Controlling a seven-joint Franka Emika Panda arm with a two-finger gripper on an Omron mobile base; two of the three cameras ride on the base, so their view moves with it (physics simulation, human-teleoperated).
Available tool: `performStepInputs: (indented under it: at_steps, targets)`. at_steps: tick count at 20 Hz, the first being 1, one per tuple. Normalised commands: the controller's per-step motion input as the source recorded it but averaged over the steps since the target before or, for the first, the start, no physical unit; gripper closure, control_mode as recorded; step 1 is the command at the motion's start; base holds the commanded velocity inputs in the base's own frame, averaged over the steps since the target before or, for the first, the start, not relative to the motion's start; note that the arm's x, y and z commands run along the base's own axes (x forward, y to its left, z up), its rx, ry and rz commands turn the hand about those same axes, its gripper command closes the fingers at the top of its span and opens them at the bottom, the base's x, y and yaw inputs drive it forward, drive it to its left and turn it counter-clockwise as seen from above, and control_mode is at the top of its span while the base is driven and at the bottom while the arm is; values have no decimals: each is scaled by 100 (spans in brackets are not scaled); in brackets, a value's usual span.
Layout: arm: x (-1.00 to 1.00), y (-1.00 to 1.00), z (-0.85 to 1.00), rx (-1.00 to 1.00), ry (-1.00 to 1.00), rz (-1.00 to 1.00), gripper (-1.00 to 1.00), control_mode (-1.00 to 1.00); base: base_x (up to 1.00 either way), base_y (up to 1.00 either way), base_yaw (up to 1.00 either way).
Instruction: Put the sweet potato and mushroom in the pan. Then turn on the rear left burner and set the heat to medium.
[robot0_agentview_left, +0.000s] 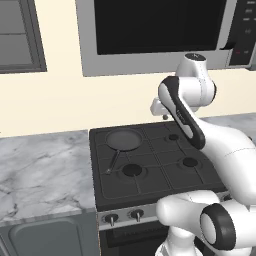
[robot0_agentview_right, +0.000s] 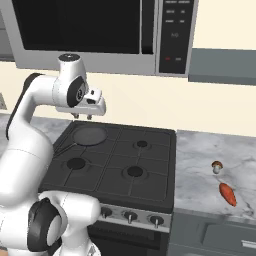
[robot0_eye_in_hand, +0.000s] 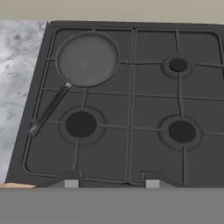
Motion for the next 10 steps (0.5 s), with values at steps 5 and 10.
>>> performStepInputs:
  at_steps: [5,10]
  targets:
    - [1,0,0,0,0,0,-100,-100,0,0,0]
    - [0,6,-5,0,0,1,-100,-100,0,0,0]
